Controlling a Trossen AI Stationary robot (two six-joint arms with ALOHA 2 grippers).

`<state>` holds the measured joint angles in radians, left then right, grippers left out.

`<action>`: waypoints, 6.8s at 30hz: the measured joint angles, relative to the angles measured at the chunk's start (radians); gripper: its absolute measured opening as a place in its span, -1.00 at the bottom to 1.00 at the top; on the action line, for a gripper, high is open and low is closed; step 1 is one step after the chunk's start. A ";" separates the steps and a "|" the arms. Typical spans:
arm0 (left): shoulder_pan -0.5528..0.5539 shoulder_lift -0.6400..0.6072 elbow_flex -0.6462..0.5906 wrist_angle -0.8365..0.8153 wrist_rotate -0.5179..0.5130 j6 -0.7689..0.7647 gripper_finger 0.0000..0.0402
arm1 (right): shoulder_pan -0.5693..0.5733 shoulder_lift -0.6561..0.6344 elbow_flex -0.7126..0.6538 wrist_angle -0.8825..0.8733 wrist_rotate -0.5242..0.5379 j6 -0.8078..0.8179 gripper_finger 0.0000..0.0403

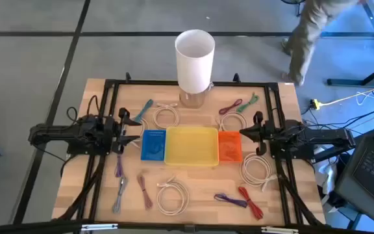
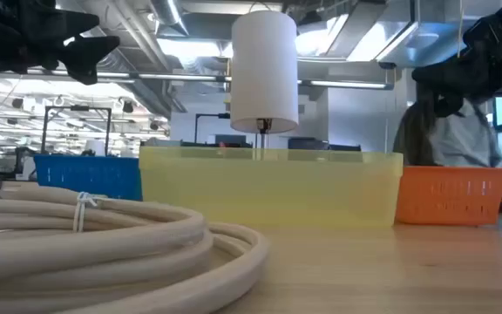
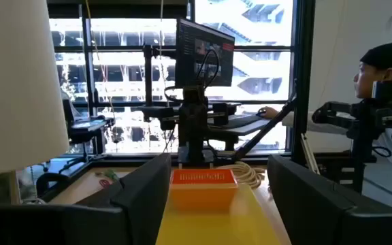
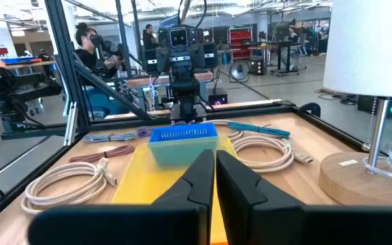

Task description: Pick & Place USB Port

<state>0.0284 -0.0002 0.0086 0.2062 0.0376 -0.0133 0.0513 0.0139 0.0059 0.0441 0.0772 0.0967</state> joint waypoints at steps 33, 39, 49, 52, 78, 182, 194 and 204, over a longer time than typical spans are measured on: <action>0.000 0.000 0.000 0.000 0.000 0.000 0.19 | 0.000 0.000 0.000 0.000 0.000 0.000 -0.90; 0.000 0.000 0.000 0.000 0.000 0.000 0.19 | 0.000 0.000 0.000 0.000 0.000 0.000 -0.90; 0.000 0.000 0.000 0.000 0.000 0.000 0.19 | 0.000 0.000 0.000 0.000 0.000 0.000 -0.90; 0.000 0.000 0.000 0.000 0.000 0.000 0.19 | 0.000 0.000 0.000 0.000 0.000 0.000 -0.90; 0.000 0.000 0.000 0.000 0.000 0.000 0.19 | 0.000 0.000 0.000 0.000 0.000 0.000 -0.90; 0.000 0.089 0.004 0.323 -0.347 -0.076 0.19 | -0.002 0.751 0.793 -0.518 0.394 -0.269 -0.90; 0.000 0.105 0.004 0.306 -0.333 -0.019 0.19 | -0.261 0.944 0.887 -0.869 0.545 -0.197 -0.90; 0.000 0.105 0.005 0.306 -0.332 -0.018 0.19 | -0.636 0.970 0.887 -0.872 0.242 -0.344 -0.90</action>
<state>0.0283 0.1051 0.0132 0.5125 -0.2947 -0.0311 -0.5850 0.9839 0.8925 -0.8277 0.3188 -0.2470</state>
